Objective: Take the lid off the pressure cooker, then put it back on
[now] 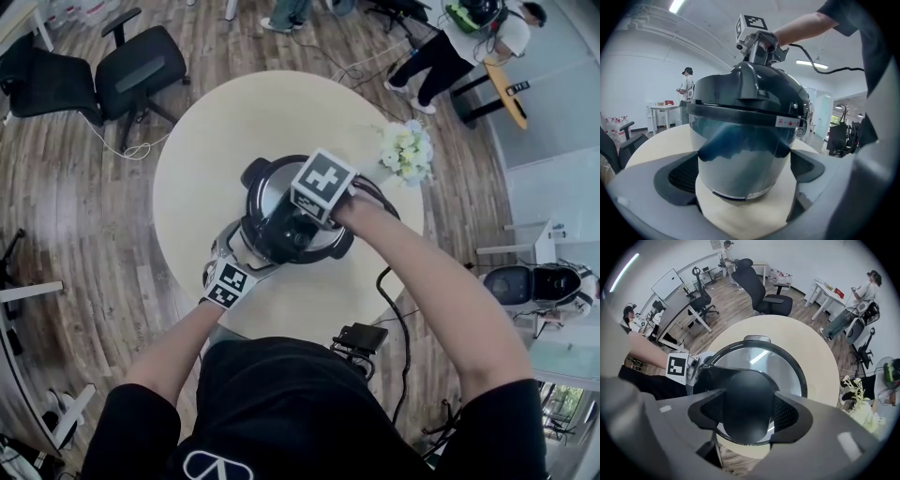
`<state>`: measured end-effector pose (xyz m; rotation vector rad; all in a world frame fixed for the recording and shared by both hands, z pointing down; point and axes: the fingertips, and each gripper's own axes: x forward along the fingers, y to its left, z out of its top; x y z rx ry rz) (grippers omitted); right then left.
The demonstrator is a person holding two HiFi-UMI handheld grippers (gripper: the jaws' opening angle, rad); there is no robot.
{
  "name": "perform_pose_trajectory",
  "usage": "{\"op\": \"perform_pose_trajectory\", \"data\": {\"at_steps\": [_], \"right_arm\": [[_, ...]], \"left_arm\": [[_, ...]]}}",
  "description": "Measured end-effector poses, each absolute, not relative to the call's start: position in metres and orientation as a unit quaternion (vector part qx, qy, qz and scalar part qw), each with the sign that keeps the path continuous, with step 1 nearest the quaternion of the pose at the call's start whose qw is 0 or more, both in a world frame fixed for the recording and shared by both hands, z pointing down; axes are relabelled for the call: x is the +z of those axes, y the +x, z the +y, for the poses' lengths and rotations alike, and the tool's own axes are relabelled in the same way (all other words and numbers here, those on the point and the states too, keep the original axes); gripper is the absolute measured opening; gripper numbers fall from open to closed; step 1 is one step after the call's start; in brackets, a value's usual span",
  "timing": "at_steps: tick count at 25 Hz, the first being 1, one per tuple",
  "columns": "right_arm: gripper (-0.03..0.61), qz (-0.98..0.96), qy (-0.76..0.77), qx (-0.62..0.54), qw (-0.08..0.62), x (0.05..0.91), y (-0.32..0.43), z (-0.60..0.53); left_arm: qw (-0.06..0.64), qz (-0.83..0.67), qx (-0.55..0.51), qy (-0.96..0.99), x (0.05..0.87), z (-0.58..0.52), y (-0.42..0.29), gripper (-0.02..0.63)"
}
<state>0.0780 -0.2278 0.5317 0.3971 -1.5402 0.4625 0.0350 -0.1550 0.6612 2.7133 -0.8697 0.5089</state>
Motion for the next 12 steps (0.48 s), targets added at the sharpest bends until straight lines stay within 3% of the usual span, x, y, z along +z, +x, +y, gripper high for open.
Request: {"op": "perform_pose_trajectory", "data": {"at_steps": [7,10,12], "right_arm": [[0.296,-0.704,0.192,0.21,0.651,0.531,0.076,-0.228],[0.296,-0.724,0.205,0.23,0.617,0.53,0.076,-0.228],[0.296,-0.731,0.213,0.26,0.594,0.526,0.081,-0.222]], "left_arm": [[0.142,-0.284,0.191,0.929,0.651,-0.155,0.029,0.57],[0.156,-0.273,0.203,0.927,0.647,-0.152,0.019,0.512],[0.16,-0.27,0.211,0.926,0.644,-0.144,0.008,0.416]]}}
